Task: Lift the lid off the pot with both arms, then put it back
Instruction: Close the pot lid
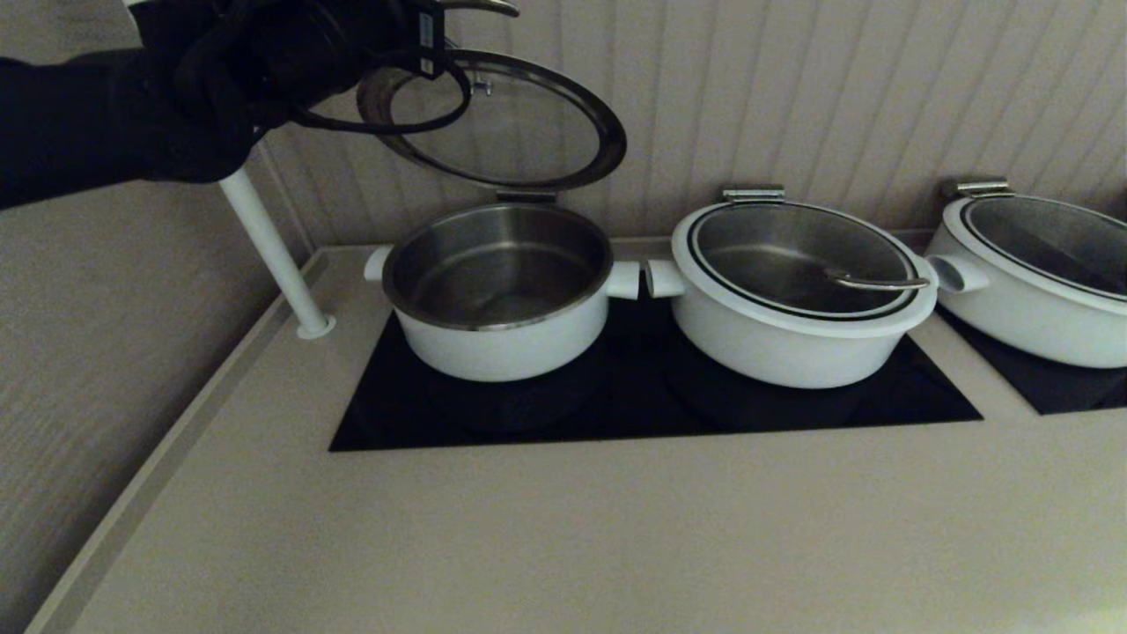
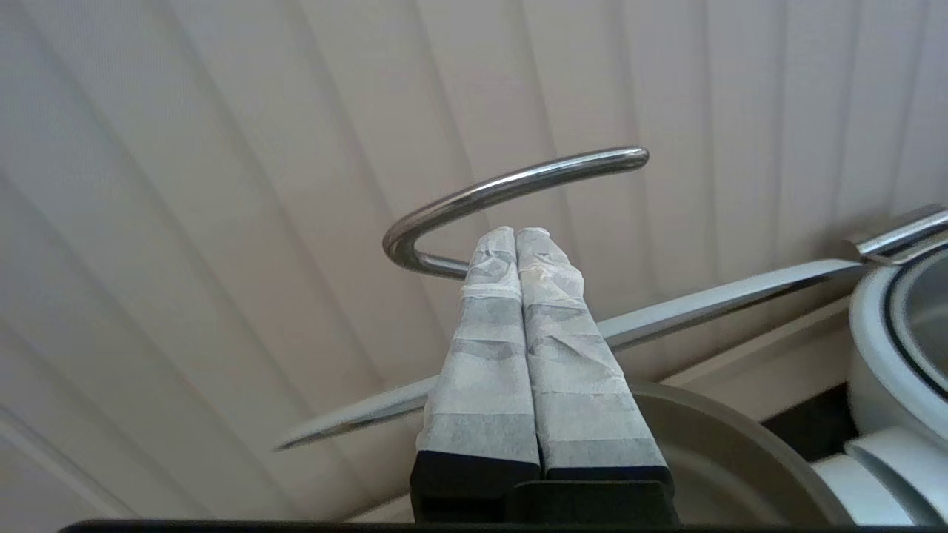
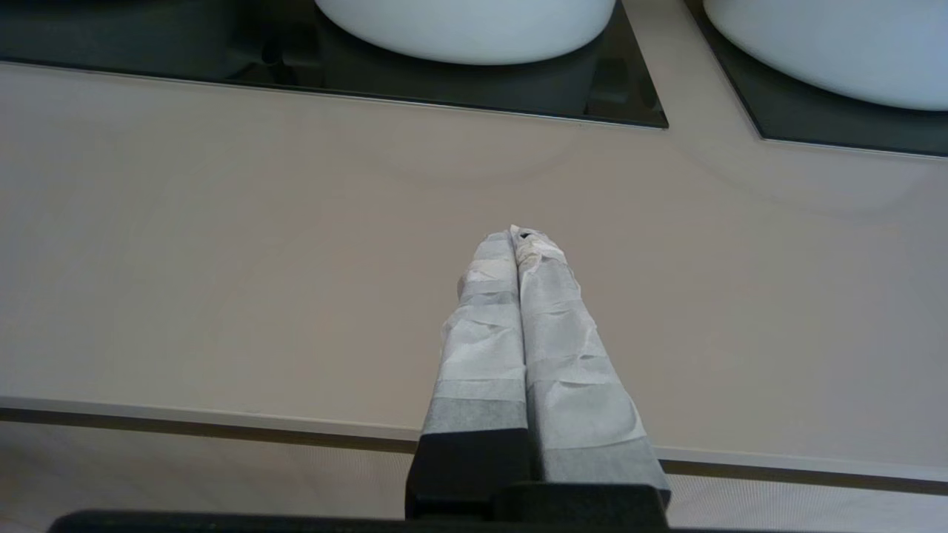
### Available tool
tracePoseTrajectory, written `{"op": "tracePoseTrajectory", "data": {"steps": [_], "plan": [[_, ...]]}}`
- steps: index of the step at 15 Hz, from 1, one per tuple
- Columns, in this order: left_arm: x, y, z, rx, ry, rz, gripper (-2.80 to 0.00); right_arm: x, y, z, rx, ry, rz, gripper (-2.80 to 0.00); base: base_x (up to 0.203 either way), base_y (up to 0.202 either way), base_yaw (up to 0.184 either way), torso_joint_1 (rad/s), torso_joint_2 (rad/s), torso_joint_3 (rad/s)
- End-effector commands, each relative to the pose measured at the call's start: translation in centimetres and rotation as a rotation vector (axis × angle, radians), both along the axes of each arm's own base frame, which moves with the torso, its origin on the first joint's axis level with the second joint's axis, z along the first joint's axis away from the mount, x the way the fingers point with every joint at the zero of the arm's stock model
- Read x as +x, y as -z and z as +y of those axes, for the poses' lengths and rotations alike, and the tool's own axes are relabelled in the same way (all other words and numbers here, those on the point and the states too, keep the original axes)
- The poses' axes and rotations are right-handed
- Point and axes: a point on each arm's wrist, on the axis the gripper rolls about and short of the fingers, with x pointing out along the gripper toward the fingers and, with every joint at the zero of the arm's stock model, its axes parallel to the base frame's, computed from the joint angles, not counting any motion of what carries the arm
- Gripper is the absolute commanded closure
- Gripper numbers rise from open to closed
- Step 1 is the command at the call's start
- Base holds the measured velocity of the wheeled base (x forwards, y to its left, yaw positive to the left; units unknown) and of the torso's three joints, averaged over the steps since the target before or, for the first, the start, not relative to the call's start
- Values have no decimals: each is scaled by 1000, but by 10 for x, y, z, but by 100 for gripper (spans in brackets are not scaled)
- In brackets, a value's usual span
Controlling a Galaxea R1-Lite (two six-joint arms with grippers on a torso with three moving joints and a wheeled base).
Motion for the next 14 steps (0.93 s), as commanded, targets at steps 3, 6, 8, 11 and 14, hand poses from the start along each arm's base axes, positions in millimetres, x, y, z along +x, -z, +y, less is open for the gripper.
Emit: {"op": "tracePoseTrajectory", "data": {"steps": [3, 6, 8, 11, 14], "plan": [[15, 12, -1, 25, 0, 16, 0, 0, 0, 0, -1, 0, 2, 0, 0, 0, 0, 0, 0, 0], [20, 16, 2, 39, -15, 22, 0, 0, 0, 0, -2, 0, 1, 0, 0, 0, 0, 0, 0, 0], [23, 18, 4, 41, -20, 27, 0, 0, 0, 0, -1, -1, 1, 0, 0, 0, 0, 0, 0, 0], [23, 18, 4, 41, -21, 27, 0, 0, 0, 0, -1, -1, 0, 0, 0, 0, 0, 0, 0, 0], [23, 22, 4, 44, -21, 38, 0, 0, 0, 0, -2, 0, 1, 0, 0, 0, 0, 0, 0, 0]]}}
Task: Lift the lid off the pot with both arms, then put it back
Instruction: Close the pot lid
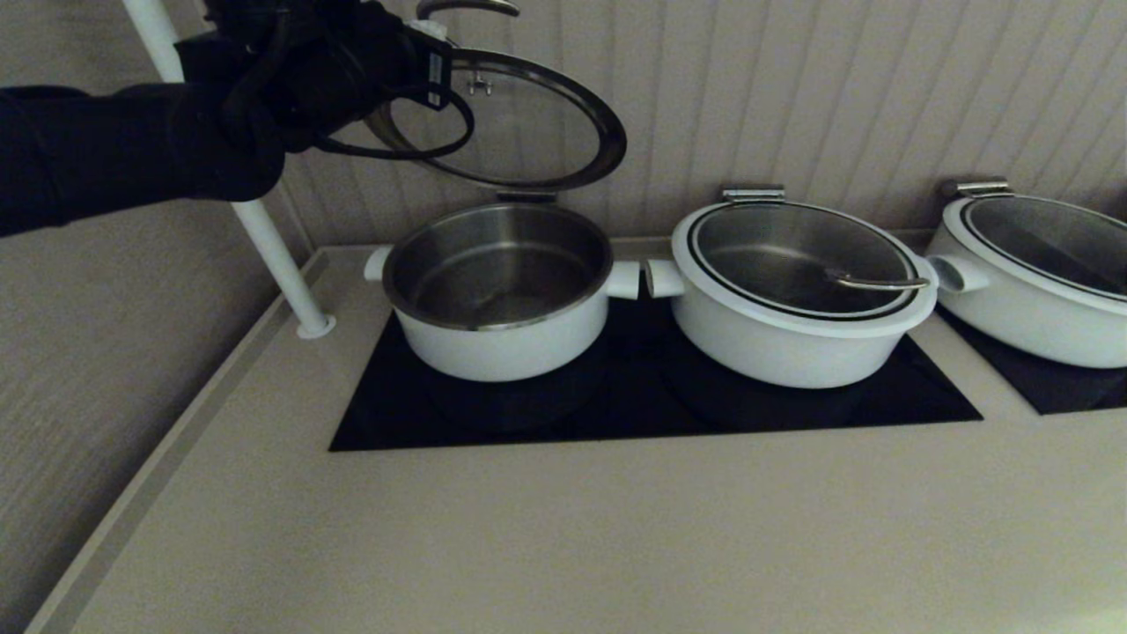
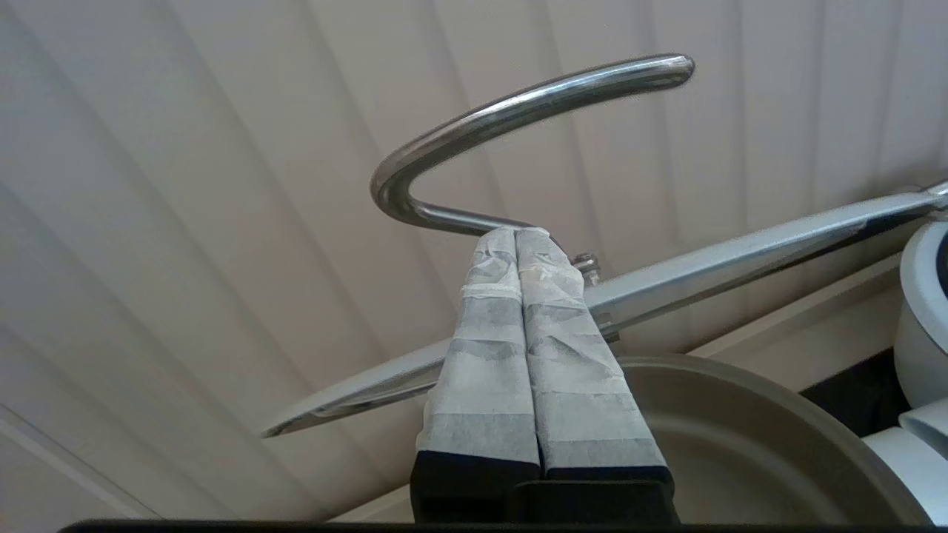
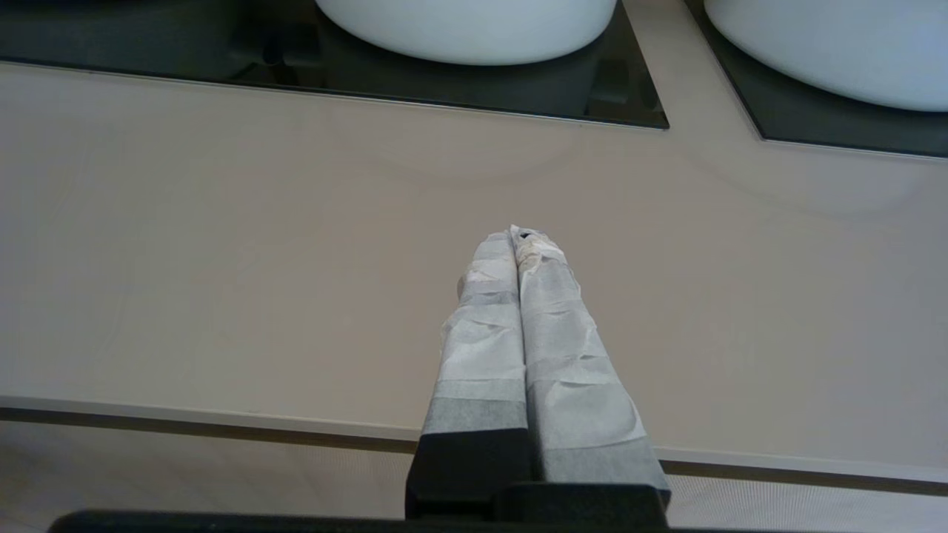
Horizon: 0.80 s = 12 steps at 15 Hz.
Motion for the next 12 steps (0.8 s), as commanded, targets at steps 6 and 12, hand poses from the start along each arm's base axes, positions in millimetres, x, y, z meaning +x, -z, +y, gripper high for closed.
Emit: {"op": "tracePoseTrajectory", "data": {"steps": [6, 12], "plan": [[-1, 6, 0, 8, -2, 21, 0, 0, 0, 0, -2, -1, 2, 0, 0, 0, 0, 0, 0, 0], [-5, 13, 2, 20, -4, 52, 0, 0, 0, 0, 0, -1, -1, 0, 0, 0, 0, 0, 0, 0]]}}
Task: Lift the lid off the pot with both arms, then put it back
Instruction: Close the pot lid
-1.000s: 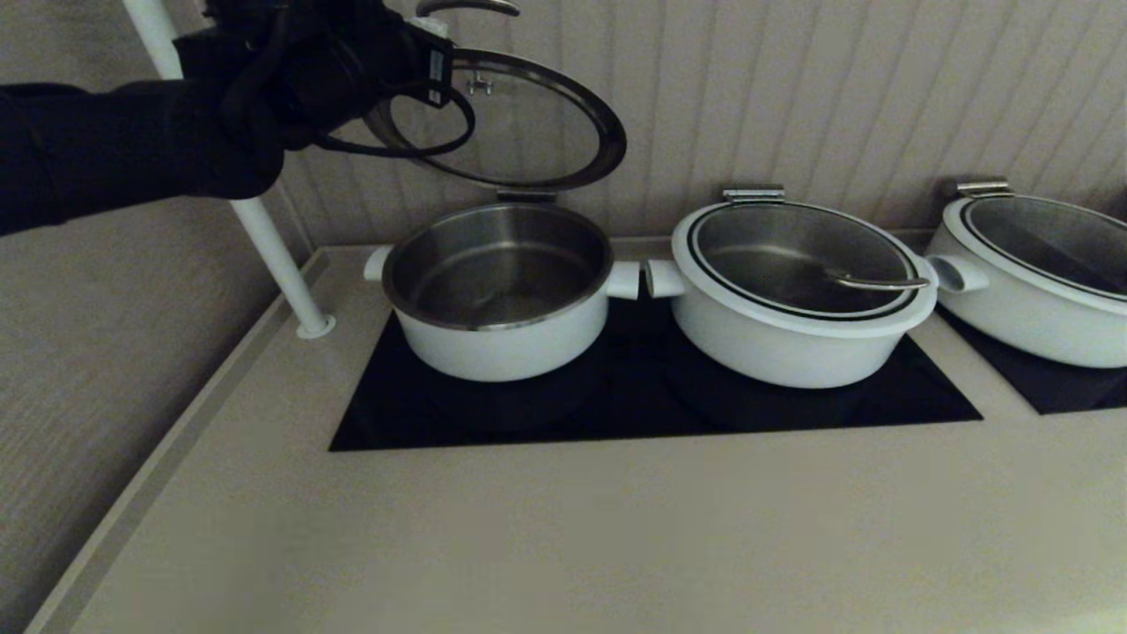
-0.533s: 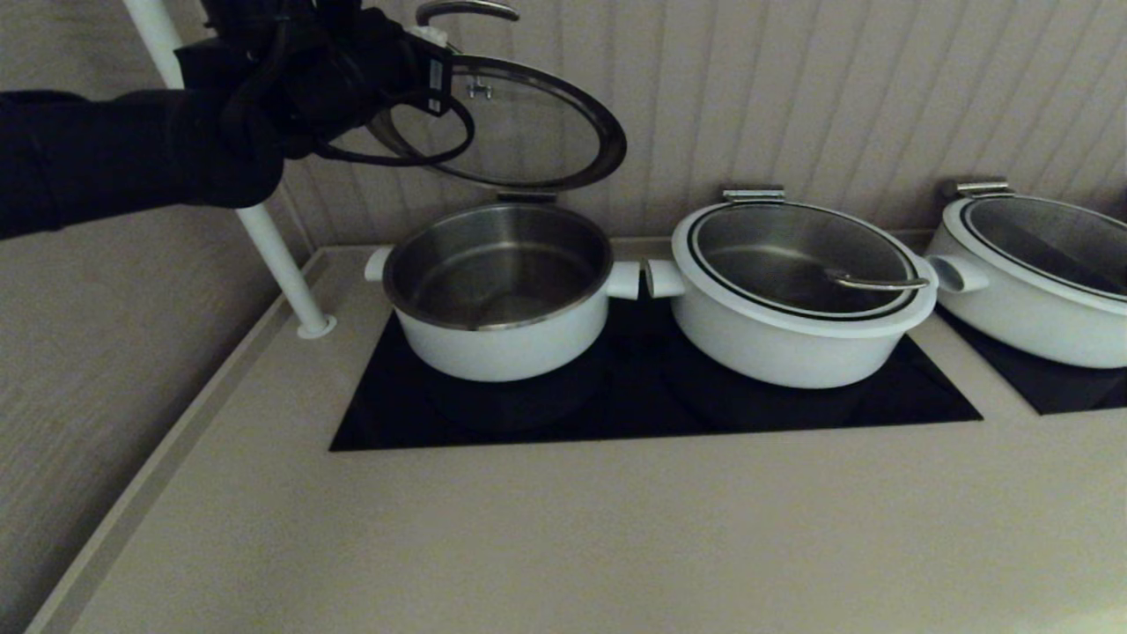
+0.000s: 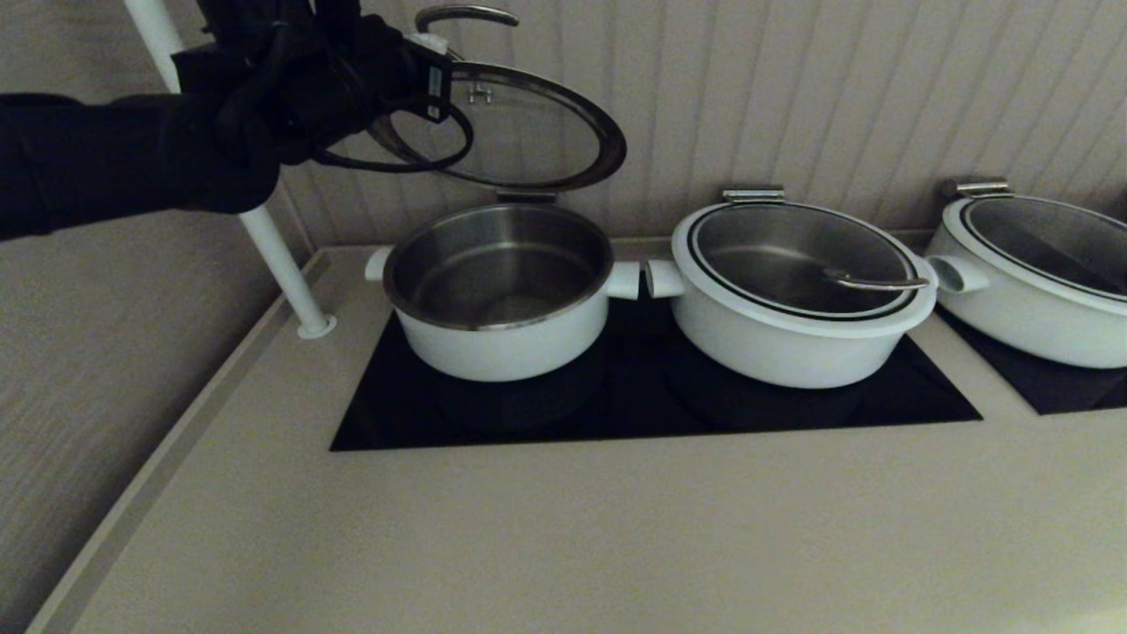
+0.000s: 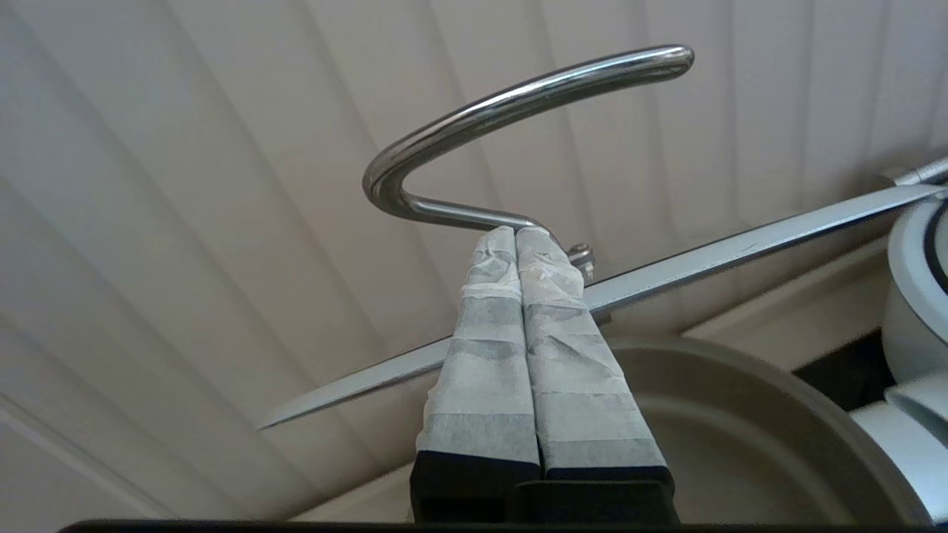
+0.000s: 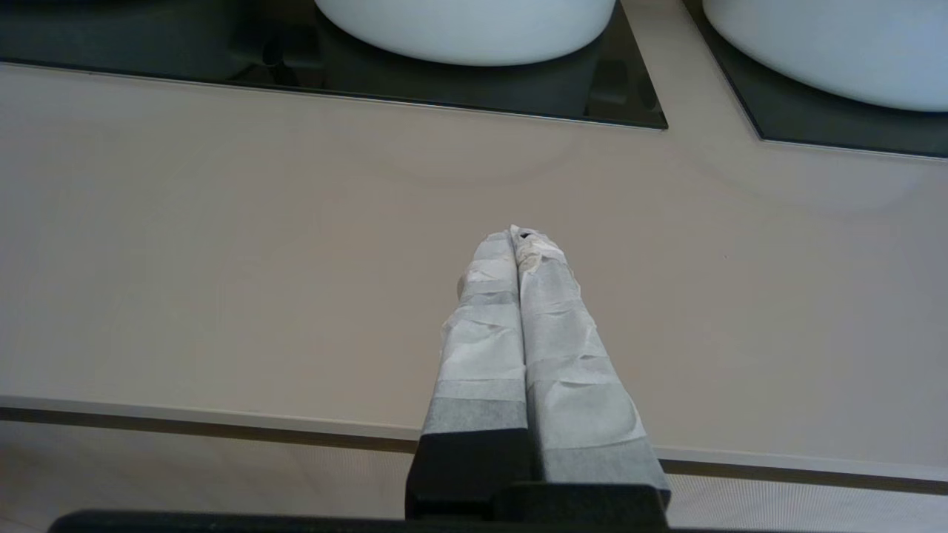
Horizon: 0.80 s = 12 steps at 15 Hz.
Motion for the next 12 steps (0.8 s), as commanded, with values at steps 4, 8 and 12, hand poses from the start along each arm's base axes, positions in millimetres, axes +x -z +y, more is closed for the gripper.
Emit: {"op": "tracePoseTrajectory", "data": {"steps": [4, 8, 12], "plan": [[-6, 8, 2, 7, -2, 11, 0, 0, 0, 0, 0, 0, 1, 0, 0, 0, 0, 0, 0, 0], [-11, 11, 4, 11, -1, 31, 0, 0, 0, 0, -1, 0, 0, 0, 0, 0, 0, 0, 0, 0], [-13, 11, 4, 12, -1, 30, 0, 0, 0, 0, 0, -1, 1, 0, 0, 0, 0, 0, 0, 0]]}}
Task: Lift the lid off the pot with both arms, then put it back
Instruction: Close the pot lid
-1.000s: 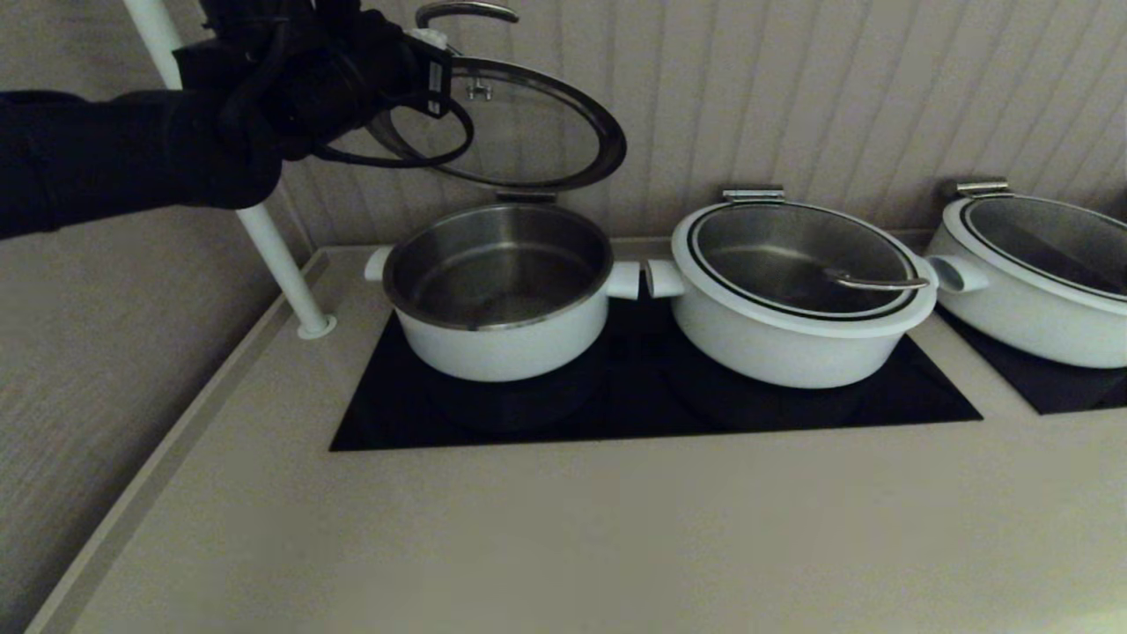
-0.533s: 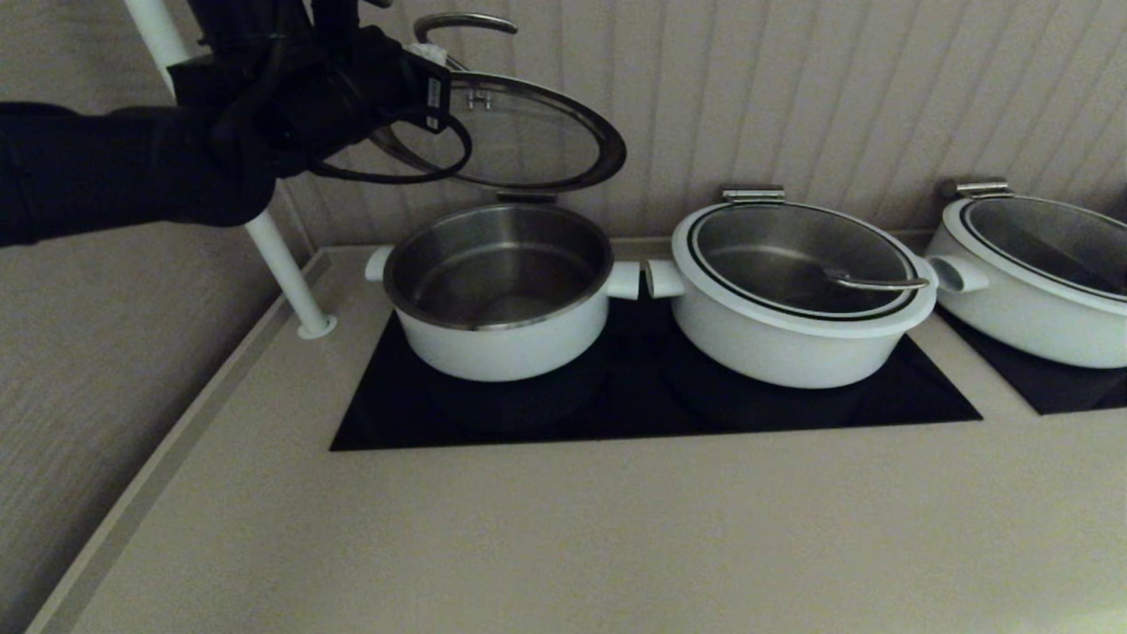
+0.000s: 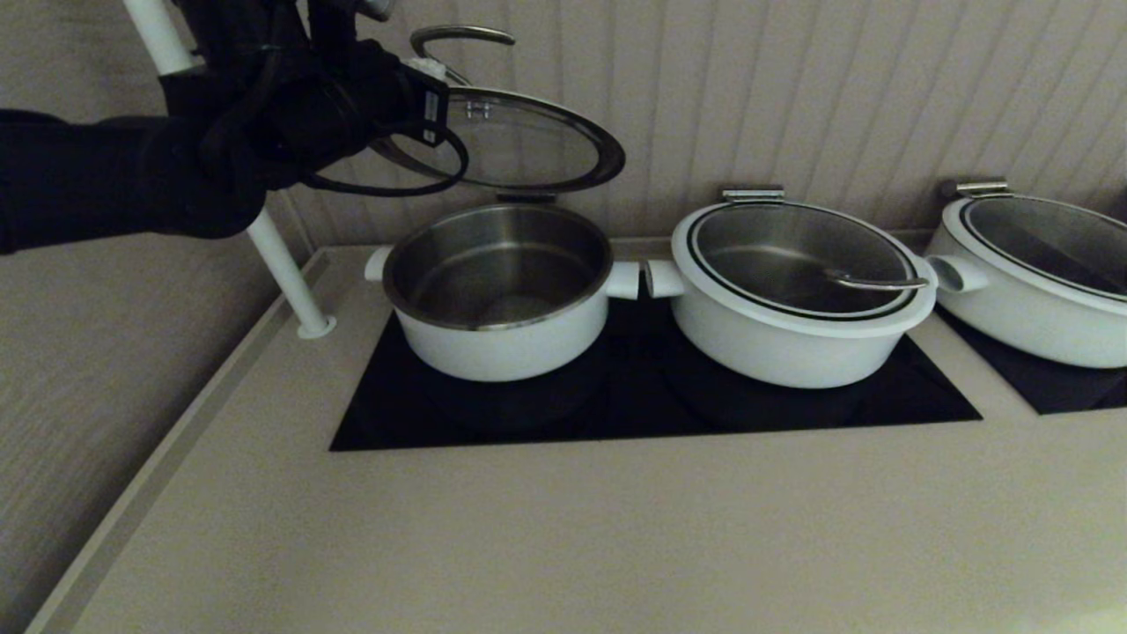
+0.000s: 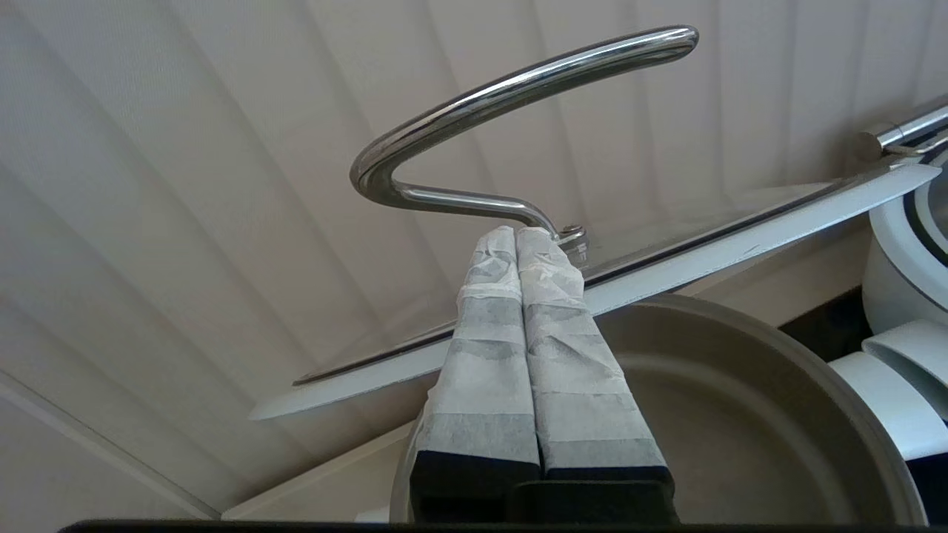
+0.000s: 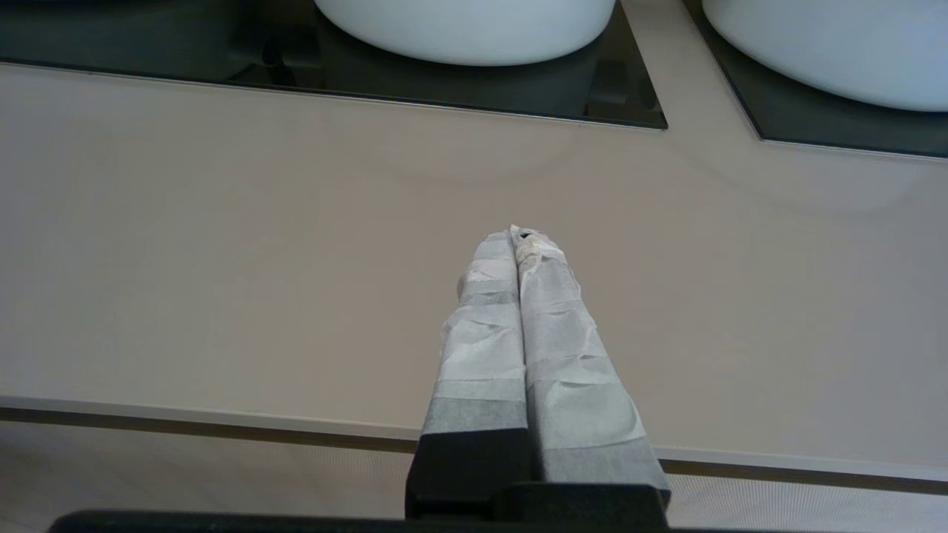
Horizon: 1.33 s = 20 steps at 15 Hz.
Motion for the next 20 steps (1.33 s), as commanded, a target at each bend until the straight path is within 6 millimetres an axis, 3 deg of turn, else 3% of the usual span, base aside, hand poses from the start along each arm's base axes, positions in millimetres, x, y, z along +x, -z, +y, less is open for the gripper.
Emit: {"op": "tracePoseTrajectory", "data": {"steps": [1, 6, 20], "plan": [[-2, -2, 1, 1, -1, -8, 0, 0, 0, 0, 0, 0, 0, 0, 0, 0, 0, 0, 0, 0], [-8, -6, 2, 0, -1, -14, 0, 0, 0, 0, 0, -1, 1, 0, 0, 0, 0, 0, 0, 0], [-21, 27, 7, 44, -3, 74, 0, 0, 0, 0, -1, 0, 0, 0, 0, 0, 0, 0, 0, 0]]}}
